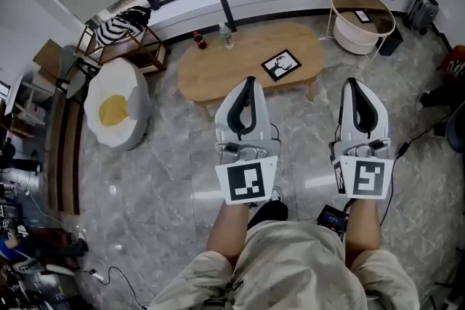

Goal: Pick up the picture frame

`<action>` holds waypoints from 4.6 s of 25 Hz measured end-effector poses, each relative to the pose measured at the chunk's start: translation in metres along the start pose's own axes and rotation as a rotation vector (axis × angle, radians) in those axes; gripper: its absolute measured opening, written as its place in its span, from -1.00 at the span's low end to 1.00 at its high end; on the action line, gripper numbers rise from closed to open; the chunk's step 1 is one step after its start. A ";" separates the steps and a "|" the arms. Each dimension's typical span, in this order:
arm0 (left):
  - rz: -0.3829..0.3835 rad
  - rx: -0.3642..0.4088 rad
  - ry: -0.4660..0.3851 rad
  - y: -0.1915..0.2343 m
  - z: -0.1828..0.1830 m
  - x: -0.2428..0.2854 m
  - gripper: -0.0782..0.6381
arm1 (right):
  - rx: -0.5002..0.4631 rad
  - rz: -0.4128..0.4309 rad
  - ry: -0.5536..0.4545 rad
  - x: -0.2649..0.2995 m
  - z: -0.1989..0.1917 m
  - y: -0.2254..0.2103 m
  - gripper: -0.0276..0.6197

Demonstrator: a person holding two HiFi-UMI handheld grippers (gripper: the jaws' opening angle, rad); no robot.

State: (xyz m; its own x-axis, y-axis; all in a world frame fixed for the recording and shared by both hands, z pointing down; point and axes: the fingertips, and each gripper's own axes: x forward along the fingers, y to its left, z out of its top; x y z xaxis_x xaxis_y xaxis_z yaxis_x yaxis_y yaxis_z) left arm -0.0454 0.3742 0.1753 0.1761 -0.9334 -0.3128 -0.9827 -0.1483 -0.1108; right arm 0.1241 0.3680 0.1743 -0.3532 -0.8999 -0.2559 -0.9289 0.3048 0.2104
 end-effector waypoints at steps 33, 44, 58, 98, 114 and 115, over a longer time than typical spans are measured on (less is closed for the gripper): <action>-0.073 -0.062 -0.038 0.050 -0.043 0.107 -0.77 | -0.048 -0.092 -0.005 0.108 -0.028 -0.005 -0.91; -0.042 -0.030 -0.013 0.017 -0.064 0.179 -0.77 | -0.015 -0.065 -0.007 0.160 -0.061 -0.072 -0.91; -0.049 -0.025 0.001 -0.058 -0.084 0.292 -0.76 | 0.032 -0.080 0.009 0.220 -0.106 -0.192 -0.91; 0.083 0.031 0.026 -0.085 -0.149 0.439 -0.76 | 0.061 0.029 -0.030 0.361 -0.181 -0.301 -0.91; 0.264 0.029 0.107 0.072 -0.215 0.479 -0.76 | 0.105 0.226 0.001 0.513 -0.223 -0.178 -0.91; 0.272 0.023 0.111 0.081 -0.220 0.481 -0.76 | 0.104 0.236 0.008 0.521 -0.226 -0.170 -0.91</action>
State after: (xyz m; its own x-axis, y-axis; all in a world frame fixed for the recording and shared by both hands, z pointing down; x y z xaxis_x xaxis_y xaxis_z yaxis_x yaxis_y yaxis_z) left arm -0.0527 -0.1587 0.2230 -0.1018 -0.9682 -0.2284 -0.9913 0.1181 -0.0587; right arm 0.1234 -0.2235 0.2188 -0.5612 -0.8022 -0.2040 -0.8274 0.5369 0.1650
